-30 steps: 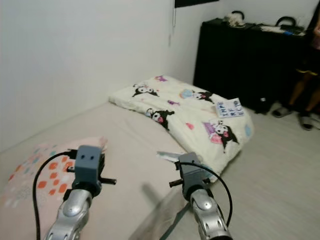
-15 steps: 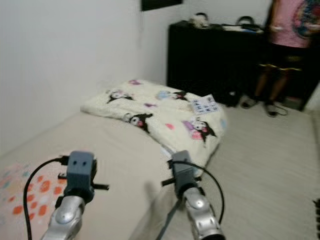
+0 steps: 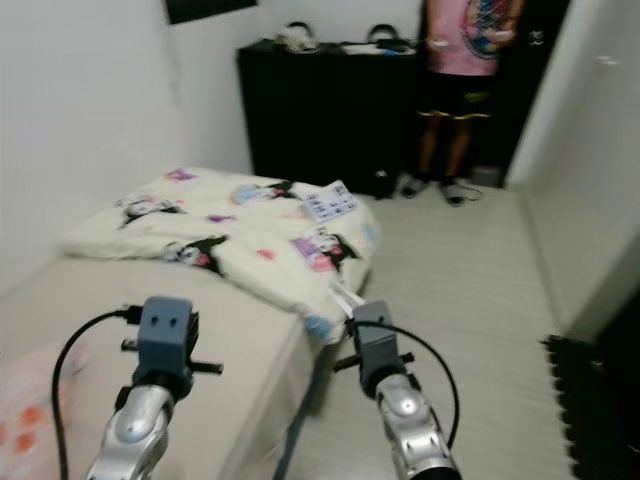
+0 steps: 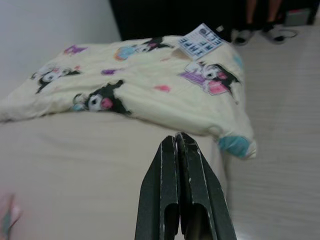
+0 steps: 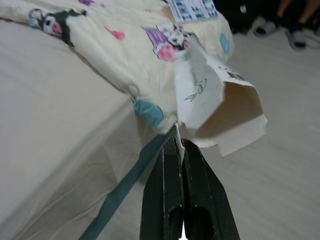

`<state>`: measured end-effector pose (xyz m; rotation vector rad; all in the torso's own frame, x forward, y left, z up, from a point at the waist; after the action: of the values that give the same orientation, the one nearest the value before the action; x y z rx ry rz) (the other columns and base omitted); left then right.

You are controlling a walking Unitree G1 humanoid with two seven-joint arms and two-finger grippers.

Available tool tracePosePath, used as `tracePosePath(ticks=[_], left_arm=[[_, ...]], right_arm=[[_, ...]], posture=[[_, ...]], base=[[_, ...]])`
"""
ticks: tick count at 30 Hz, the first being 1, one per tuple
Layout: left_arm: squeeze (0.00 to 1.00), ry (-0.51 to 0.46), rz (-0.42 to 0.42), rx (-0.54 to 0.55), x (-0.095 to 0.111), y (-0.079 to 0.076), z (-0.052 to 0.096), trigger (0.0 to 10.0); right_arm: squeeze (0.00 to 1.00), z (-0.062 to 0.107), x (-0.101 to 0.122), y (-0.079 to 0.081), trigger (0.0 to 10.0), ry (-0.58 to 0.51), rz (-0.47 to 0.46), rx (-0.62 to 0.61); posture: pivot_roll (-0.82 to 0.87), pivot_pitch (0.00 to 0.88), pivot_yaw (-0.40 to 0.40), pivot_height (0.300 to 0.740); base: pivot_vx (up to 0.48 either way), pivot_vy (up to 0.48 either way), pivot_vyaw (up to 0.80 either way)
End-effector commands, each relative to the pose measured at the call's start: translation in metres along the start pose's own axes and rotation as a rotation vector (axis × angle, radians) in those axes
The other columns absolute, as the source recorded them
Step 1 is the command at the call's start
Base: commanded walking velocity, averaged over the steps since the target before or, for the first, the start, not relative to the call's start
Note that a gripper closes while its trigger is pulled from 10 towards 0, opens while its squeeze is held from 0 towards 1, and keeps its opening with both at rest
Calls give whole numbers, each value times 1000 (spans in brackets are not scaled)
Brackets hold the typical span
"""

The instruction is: Clean up the room

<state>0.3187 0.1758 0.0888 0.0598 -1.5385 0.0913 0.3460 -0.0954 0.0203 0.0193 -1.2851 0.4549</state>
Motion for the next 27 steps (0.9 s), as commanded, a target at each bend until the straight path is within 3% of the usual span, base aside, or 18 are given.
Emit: tracePosePath(ticks=[1, 27], left_arm=[[0, 8, -13, 6, -1, 4, 0, 10000], [0, 11, -27, -15, -1, 2, -1, 10000]], right_arm=[[0, 0, -2, 2, 10000, 6, 5, 9], [0, 1, -8, 5, 10000, 32, -18, -9]], posture=[[-50, 0, 4, 738], [-44, 0, 27, 738]], base=[[0, 0, -800], [0, 0, -800]])
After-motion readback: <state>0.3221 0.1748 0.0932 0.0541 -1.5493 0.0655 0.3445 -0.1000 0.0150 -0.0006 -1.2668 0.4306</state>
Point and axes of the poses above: a point about 5 cm out from each wrist's last joint towards the gripper, its own z axis pointing back from the gripper into the wrist, its own x axis along the axis of the wrist's last joint, y = z × x, the point moved 6 cm from there along -z, pointing out of the wrist towards the gripper, and after that the axes turned 10 degrees about z, right-handed, at the moved point
